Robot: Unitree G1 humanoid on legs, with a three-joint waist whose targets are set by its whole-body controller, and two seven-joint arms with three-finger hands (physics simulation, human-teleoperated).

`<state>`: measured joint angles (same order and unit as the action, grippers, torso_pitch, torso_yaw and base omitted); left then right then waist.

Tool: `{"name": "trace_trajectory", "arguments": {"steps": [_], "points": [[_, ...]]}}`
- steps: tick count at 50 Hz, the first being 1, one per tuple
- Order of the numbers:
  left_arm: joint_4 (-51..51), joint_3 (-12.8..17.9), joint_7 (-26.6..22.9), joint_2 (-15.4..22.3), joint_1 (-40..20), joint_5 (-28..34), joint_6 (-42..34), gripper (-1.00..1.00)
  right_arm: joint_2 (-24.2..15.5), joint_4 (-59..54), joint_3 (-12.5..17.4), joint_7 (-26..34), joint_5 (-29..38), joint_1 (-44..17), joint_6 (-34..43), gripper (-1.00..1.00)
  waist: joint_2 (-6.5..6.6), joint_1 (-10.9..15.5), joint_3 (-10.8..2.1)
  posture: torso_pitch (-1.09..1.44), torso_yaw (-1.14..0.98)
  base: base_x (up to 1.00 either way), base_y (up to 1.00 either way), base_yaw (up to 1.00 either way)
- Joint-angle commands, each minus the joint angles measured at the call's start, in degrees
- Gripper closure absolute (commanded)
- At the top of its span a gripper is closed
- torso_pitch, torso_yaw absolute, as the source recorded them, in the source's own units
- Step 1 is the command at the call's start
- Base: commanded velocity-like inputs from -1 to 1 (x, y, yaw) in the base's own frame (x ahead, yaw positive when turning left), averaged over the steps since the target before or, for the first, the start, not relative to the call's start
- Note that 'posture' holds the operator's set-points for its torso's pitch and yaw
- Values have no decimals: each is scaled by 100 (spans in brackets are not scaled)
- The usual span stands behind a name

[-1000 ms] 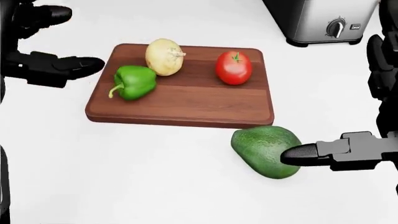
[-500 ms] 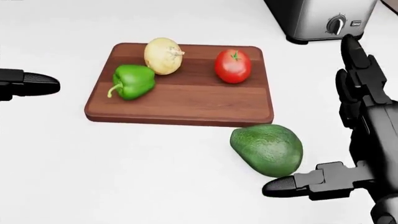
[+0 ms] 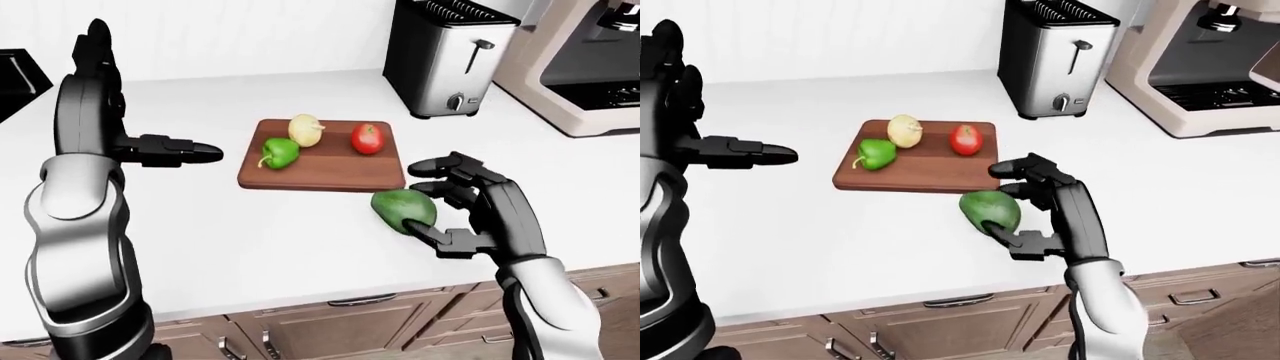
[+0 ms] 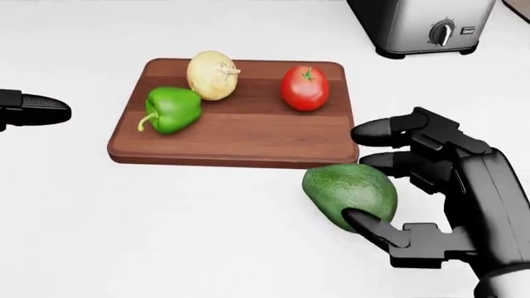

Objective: Place the avocado, onion, tomato and bell pepper on the cutting board.

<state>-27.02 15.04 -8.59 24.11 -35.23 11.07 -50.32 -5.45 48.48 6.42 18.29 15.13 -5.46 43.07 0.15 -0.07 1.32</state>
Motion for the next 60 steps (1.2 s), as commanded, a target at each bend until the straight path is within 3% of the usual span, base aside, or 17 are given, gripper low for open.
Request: {"name": "trace_trajectory", "arguments": {"steps": [1, 10, 14, 21, 37, 54, 60], "points": [[-187, 83, -2, 96, -142, 47, 144, -100, -35, 93, -13, -10, 59, -33, -137, 9, 20, 0, -102, 0, 0, 0, 0, 0], [-279, 161, -53, 157, -117, 57, 92, -100, 7, 57, -45, 17, 86, 61, -228, 17, 17, 2, -106, 0, 0, 0, 0, 0], [-291, 145, -49, 156, -73, 74, 118, -100, -10, 170, -52, 79, 124, 35, -122, 33, 14, 4, -111, 0, 0, 0, 0, 0], [-280, 143, -47, 147, -74, 96, 138, -100, -121, 491, -26, 197, 286, -292, 311, 62, 17, 8, -104, 0, 0, 0, 0, 0], [-287, 182, -70, 187, -63, 108, 136, -100, -275, 487, -125, 257, 458, -1146, 838, 82, 39, -4, -85, 0, 0, 0, 0, 0], [-289, 197, -106, 214, -38, 149, 154, -100, -329, -1298, -109, -425, -123, -2403, 63, 88, 72, -19, -75, 0, 0, 0, 0, 0], [-280, 179, -107, 183, -41, 166, 165, -100, -347, -1833, -65, -666, -352, -2505, -334, 90, 69, -8, -75, 0, 0, 0, 0, 0]]}}
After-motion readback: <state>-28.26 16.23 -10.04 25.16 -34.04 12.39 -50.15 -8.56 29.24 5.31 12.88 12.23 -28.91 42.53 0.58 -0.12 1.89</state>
